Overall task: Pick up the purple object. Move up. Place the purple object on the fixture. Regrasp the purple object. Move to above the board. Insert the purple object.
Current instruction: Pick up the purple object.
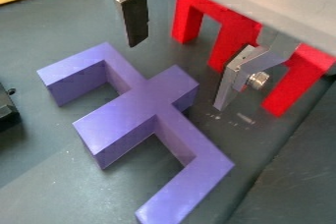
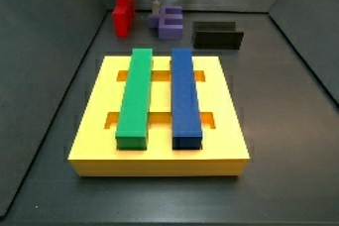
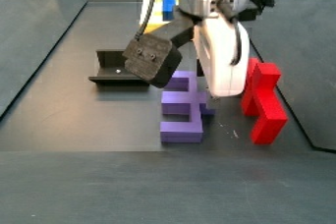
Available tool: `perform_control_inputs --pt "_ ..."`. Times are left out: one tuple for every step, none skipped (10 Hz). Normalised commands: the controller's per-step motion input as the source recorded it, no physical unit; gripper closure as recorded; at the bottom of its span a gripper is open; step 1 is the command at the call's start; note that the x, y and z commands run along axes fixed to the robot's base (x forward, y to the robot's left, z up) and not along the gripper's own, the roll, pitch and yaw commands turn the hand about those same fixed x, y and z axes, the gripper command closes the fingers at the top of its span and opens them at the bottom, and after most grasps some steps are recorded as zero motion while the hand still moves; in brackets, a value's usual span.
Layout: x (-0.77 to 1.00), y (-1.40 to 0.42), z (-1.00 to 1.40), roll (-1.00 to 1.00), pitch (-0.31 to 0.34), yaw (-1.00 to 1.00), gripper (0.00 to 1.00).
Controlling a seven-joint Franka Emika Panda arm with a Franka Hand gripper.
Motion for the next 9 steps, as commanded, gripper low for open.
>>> perform_control_inputs --pt "0.0 0.0 -0.4 -0.01 -0.043 -0.14 0.0" --pt "0.0 0.04 -0.31 -0.01 -0.017 -0.16 0.0" --pt "-0.04 0.06 -0.24 0.0 -0.009 -0.16 0.0" --pt "-0.05 0.0 -0.16 -0.02 0.0 -0.21 0.0" --pt "-0.04 0.0 -0.07 -0.04 0.0 -0.25 0.0" --pt "-0.03 0.0 -0.05 -0.03 0.0 -0.23 0.0" --pt "0.0 0.0 -0.17 -0.06 -0.017 -0.18 0.0" --pt "0.0 0.0 -0.21 -0.09 -0.036 -0.12 0.0" --pt "0.0 0.0 -0.21 -0.11 -0.043 -0.09 0.0"
